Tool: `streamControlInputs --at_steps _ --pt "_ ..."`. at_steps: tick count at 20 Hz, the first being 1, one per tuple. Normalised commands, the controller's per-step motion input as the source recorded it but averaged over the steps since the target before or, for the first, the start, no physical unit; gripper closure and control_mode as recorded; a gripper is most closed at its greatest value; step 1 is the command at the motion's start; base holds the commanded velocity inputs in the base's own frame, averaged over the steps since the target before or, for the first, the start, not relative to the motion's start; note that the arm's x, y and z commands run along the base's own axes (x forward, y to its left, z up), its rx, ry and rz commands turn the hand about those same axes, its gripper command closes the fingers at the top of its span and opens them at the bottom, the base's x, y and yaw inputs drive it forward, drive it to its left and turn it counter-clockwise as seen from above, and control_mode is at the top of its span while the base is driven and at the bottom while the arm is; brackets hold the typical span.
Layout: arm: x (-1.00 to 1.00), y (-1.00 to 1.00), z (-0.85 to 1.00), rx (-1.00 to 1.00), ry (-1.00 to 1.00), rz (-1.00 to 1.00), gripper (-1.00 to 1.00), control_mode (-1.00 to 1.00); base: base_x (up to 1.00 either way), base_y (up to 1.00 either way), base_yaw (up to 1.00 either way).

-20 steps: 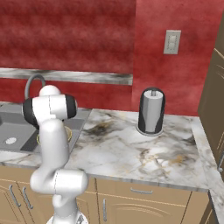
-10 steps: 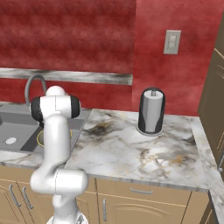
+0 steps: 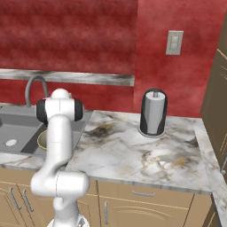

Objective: Pick the kiwi from the cabinet and place it in the bowl. Then pick the bowl and place it in the sink. Then turn on the sink facuet.

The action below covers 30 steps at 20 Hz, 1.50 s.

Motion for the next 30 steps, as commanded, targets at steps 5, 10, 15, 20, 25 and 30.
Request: streamControlInputs --at_steps 5,10,15,20,25,30 --pt "0.31 0.0 -0.17 0.0 -0.06 0.0 -1.0 -1.0 0.0 0.0 0.0" --pt "0.26 0.0 -0.28 0.0 -0.01 0.0 -1.0 -1.0 0.0 0.0 0.0" --pt "0.22 0.0 -0.25 0.0 -0.01 0.0 -1.0 -1.0 0.0 0.0 0.0" --pt "0.17 0.0 -0.06 0.0 -0.05 0.0 -1.0 -1.0 0.0 0.0 0.0" --pt "0.12 0.0 0.0 0.01 -0.06 0.0 -1.0 -1.0 0.0 0.0 0.0" --pt "0.16 0.0 0.0 0.02 -0.02 0.0 -1.0 -1.0 0.0 0.0 0.0"
